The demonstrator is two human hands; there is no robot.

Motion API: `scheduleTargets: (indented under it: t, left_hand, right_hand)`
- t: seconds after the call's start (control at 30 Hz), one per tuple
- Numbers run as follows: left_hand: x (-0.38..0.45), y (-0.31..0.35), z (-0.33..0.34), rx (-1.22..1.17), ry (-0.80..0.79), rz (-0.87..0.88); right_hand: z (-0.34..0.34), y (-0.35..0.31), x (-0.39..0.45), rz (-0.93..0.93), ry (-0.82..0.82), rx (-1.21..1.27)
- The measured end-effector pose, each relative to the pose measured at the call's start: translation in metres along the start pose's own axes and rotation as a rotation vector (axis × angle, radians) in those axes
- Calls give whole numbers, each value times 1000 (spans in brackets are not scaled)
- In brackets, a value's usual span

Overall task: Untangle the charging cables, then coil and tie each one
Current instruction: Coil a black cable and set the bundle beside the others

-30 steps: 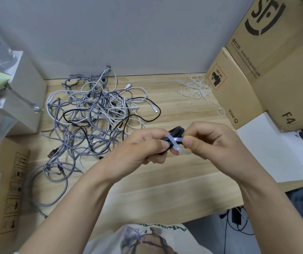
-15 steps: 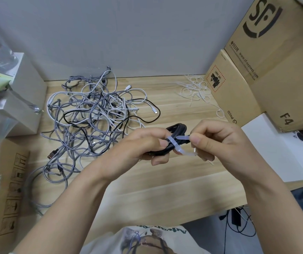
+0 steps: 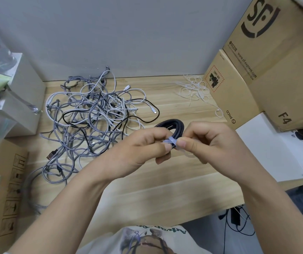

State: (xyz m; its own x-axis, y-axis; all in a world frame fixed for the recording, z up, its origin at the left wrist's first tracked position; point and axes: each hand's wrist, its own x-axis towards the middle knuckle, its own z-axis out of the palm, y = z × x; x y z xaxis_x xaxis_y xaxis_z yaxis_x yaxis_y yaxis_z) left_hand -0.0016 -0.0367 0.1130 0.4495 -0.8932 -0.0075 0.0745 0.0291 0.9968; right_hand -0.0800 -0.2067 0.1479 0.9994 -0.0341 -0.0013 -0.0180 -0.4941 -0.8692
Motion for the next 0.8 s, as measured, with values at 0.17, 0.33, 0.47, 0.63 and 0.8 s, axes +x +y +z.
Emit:
scheduleTargets:
  t: [0.17, 0.33, 0.47, 0.63, 0.8]
  left_hand:
    - [-2, -6, -4, 276, 33, -17]
    - [-1, -9, -5, 410, 14, -43]
    - [0, -9, -5, 438, -14, -49]
    - [-1, -14, -3, 369, -17, -86]
    - [0, -13, -3, 325, -25, -135]
  right_hand:
    - [6, 4, 3, 29, 174, -153]
    - [13, 9, 4, -235, 83, -463]
    - [20, 11, 6, -336, 73, -582]
    - [24, 12, 9, -351, 32, -638]
    - [30, 12, 12, -371, 51, -707]
